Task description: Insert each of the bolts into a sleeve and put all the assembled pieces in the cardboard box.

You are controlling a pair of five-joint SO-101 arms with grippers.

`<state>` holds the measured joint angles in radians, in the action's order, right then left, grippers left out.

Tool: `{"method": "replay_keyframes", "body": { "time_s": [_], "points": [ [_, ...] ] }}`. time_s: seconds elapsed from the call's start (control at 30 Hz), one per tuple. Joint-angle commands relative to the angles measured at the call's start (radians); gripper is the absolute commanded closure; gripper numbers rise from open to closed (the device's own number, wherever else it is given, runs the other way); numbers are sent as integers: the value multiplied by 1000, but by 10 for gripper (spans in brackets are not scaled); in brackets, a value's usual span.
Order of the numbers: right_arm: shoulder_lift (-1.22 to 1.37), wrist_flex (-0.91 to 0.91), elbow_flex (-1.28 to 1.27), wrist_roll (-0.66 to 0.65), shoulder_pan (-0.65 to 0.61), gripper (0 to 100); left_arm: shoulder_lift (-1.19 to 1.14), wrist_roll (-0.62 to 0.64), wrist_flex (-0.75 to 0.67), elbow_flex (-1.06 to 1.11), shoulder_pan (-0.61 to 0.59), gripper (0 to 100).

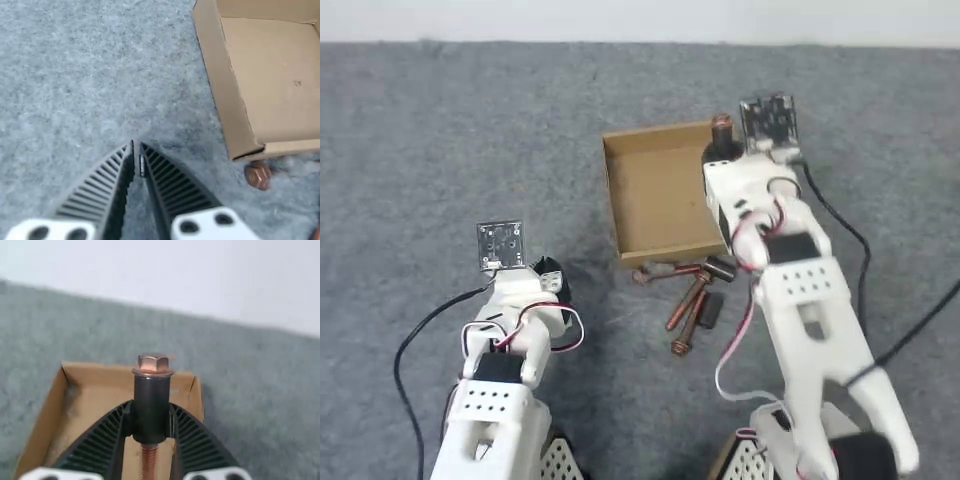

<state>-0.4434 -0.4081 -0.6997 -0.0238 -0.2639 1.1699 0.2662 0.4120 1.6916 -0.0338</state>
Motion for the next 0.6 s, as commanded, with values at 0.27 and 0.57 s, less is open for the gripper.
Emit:
{"method": "replay_keyframes", "body": {
  "time_s": [0.27, 0.57],
  "points": [
    [351, -395, 509, -11, 16, 991, 15, -8, 0, -19, 2, 989],
    [611, -521, 746, 89, 10, 990, 15, -8, 0, -19, 2, 989]
  ]
}}
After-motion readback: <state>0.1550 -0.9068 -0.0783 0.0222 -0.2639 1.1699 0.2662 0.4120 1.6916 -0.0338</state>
